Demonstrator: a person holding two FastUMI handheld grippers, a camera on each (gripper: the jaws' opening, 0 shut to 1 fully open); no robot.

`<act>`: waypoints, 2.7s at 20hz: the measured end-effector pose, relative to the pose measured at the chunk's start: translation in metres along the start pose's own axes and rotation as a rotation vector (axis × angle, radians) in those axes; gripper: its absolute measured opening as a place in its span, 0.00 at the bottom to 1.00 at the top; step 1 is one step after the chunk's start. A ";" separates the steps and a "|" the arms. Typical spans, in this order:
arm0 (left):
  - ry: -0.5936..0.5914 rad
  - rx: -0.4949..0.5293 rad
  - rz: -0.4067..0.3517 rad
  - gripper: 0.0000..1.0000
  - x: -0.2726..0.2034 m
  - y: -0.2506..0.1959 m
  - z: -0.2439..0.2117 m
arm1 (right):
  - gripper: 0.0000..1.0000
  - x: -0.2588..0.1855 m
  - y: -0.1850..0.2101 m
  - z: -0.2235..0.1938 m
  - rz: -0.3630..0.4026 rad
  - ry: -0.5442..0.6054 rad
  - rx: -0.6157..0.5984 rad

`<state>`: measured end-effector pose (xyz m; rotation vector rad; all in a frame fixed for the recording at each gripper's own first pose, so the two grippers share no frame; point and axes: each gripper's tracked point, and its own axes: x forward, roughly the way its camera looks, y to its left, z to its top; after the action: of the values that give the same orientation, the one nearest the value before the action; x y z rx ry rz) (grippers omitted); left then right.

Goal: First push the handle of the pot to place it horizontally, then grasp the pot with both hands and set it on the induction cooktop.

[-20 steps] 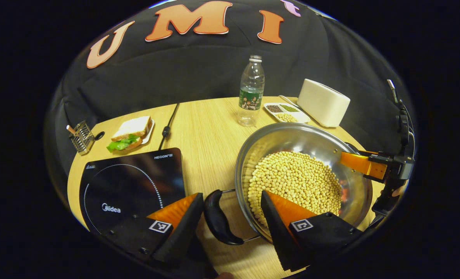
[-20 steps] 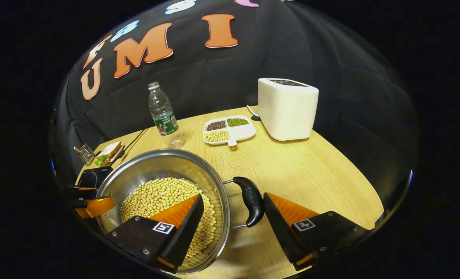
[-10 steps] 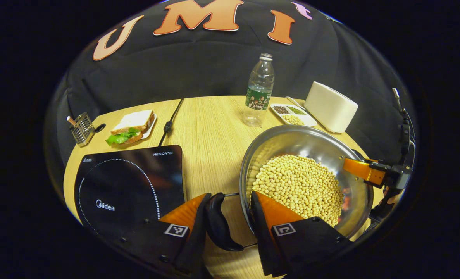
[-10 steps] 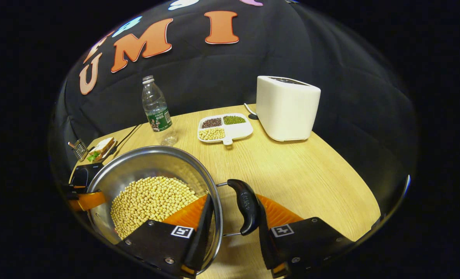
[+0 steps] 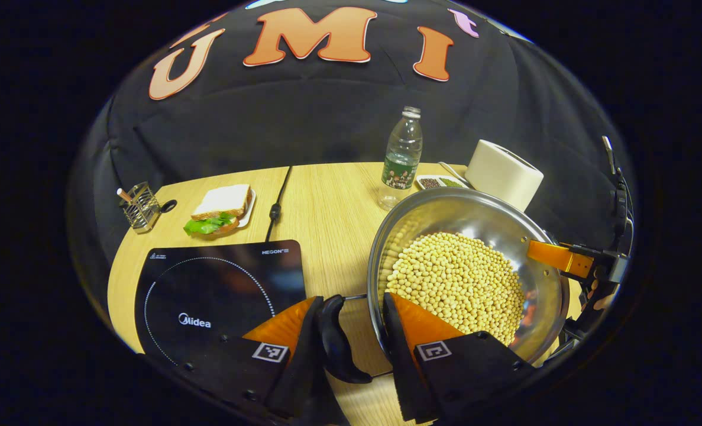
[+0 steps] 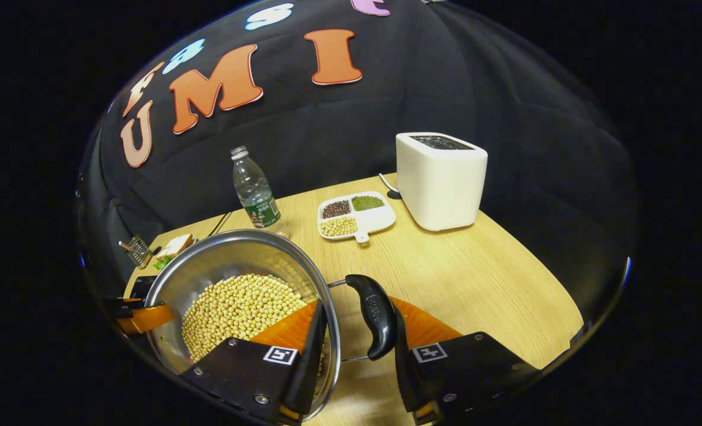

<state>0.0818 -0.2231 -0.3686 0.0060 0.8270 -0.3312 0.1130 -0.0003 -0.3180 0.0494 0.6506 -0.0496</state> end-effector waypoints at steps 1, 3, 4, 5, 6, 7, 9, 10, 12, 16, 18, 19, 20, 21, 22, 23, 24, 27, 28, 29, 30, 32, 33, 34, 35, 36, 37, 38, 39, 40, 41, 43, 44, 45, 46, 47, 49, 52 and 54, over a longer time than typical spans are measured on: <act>-0.002 0.000 0.007 0.63 -0.006 0.005 0.001 | 0.56 -0.004 0.006 0.003 0.008 -0.006 -0.002; -0.015 -0.001 0.023 0.63 -0.016 0.015 0.007 | 0.56 -0.010 0.020 0.007 0.026 -0.011 -0.009; -0.021 -0.005 0.030 0.64 -0.023 0.024 0.008 | 0.56 -0.012 0.028 0.008 0.036 -0.012 -0.013; -0.029 -0.012 0.038 0.64 -0.030 0.032 0.010 | 0.56 -0.014 0.037 0.009 0.048 -0.011 -0.016; -0.034 -0.016 0.044 0.64 -0.036 0.039 0.011 | 0.56 -0.016 0.044 0.009 0.062 -0.013 -0.015; -0.039 -0.020 0.052 0.64 -0.044 0.047 0.011 | 0.56 -0.019 0.054 0.010 0.076 -0.013 -0.014; -0.041 -0.034 0.071 0.64 -0.053 0.065 0.009 | 0.56 -0.023 0.073 0.011 0.098 -0.015 -0.024; -0.040 -0.043 0.079 0.63 -0.058 0.074 0.006 | 0.56 -0.025 0.083 0.010 0.109 -0.015 -0.032; -0.042 -0.069 0.096 0.64 -0.067 0.093 0.002 | 0.56 -0.029 0.103 0.009 0.133 -0.017 -0.048; -0.037 -0.103 0.128 0.64 -0.089 0.125 -0.007 | 0.56 -0.036 0.141 0.003 0.173 -0.011 -0.075; -0.037 -0.113 0.144 0.64 -0.093 0.146 -0.014 | 0.56 -0.035 0.159 -0.001 0.193 -0.003 -0.082; -0.038 -0.118 0.152 0.63 -0.093 0.155 -0.017 | 0.56 -0.035 0.168 -0.004 0.204 0.002 -0.085; -0.038 -0.128 0.161 0.63 -0.094 0.161 -0.020 | 0.56 -0.035 0.176 -0.006 0.213 0.007 -0.090; -0.032 -0.137 0.169 0.63 -0.097 0.169 -0.023 | 0.51 -0.034 0.185 -0.008 0.222 0.011 -0.094; -0.029 -0.149 0.177 0.63 -0.101 0.177 -0.027 | 0.56 -0.033 0.195 -0.011 0.231 0.015 -0.101; -0.025 -0.159 0.184 0.63 -0.105 0.186 -0.030 | 0.56 -0.034 0.203 -0.014 0.242 0.019 -0.105; -0.022 -0.167 0.193 0.63 -0.110 0.194 -0.032 | 0.56 -0.034 0.212 -0.016 0.254 0.023 -0.110; -0.019 -0.182 0.218 0.63 -0.119 0.219 -0.037 | 0.56 -0.034 0.240 -0.023 0.287 0.035 -0.116; -0.018 -0.188 0.226 0.64 -0.124 0.228 -0.039 | 0.56 -0.033 0.249 -0.027 0.296 0.040 -0.118; -0.015 -0.193 0.233 0.64 -0.125 0.237 -0.039 | 0.56 -0.031 0.257 -0.032 0.305 0.049 -0.120; -0.011 -0.198 0.240 0.64 -0.125 0.244 -0.042 | 0.56 -0.028 0.265 -0.035 0.314 0.059 -0.120; -0.001 -0.210 0.252 0.64 -0.124 0.254 -0.048 | 0.56 -0.026 0.279 -0.043 0.328 0.076 -0.123; 0.001 -0.219 0.257 0.64 -0.124 0.257 -0.048 | 0.56 -0.025 0.285 -0.047 0.332 0.082 -0.127; -0.002 -0.226 0.261 0.64 -0.124 0.266 -0.050 | 0.56 -0.024 0.290 -0.048 0.333 0.084 -0.131; -0.001 -0.231 0.269 0.64 -0.122 0.275 -0.050 | 0.56 -0.023 0.295 -0.051 0.336 0.086 -0.138; -0.005 -0.231 0.273 0.63 -0.121 0.283 -0.053 | 0.56 -0.023 0.299 -0.052 0.340 0.087 -0.141; -0.016 -0.231 0.273 0.63 -0.121 0.286 -0.051 | 0.56 -0.023 0.302 -0.054 0.343 0.092 -0.137; -0.022 -0.228 0.274 0.63 -0.121 0.289 -0.050 | 0.56 -0.021 0.304 -0.056 0.348 0.096 -0.135; -0.028 -0.225 0.274 0.64 -0.122 0.289 -0.049 | 0.56 -0.019 0.305 -0.058 0.350 0.104 -0.136; -0.030 -0.228 0.272 0.64 -0.122 0.289 -0.049 | 0.51 -0.018 0.305 -0.056 0.349 0.100 -0.131; -0.034 -0.231 0.271 0.63 -0.122 0.290 -0.050 | 0.57 -0.017 0.306 -0.056 0.352 0.103 -0.130; -0.035 -0.232 0.270 0.67 -0.125 0.289 -0.048 | 0.62 -0.021 0.303 -0.047 0.358 0.082 -0.114; -0.040 -0.230 0.271 0.69 -0.126 0.287 -0.046 | 0.69 -0.023 0.301 -0.039 0.356 0.061 -0.105; -0.054 -0.224 0.264 0.70 -0.130 0.283 -0.040 | 0.74 -0.026 0.298 -0.031 0.351 0.045 -0.100; -0.077 -0.211 0.264 0.80 -0.136 0.279 -0.034 | 0.88 -0.028 0.291 -0.025 0.345 0.025 -0.096; -0.101 -0.193 0.276 0.88 -0.140 0.278 -0.025 | 0.92 -0.031 0.285 -0.020 0.338 0.010 -0.095; -0.147 -0.149 0.303 0.97 -0.152 0.273 -0.008 | 0.95 -0.041 0.270 -0.004 0.328 -0.030 -0.095; -0.244 -0.097 0.316 0.99 -0.174 0.251 0.027 | 0.95 -0.058 0.241 0.027 0.302 -0.111 -0.089; -0.325 -0.070 0.310 0.99 -0.191 0.229 0.055 | 0.95 -0.072 0.219 0.047 0.280 -0.165 -0.094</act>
<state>0.0676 0.0418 -0.2212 0.0139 0.5038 -0.0081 0.0976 0.2174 -0.2298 0.0449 0.4758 0.2443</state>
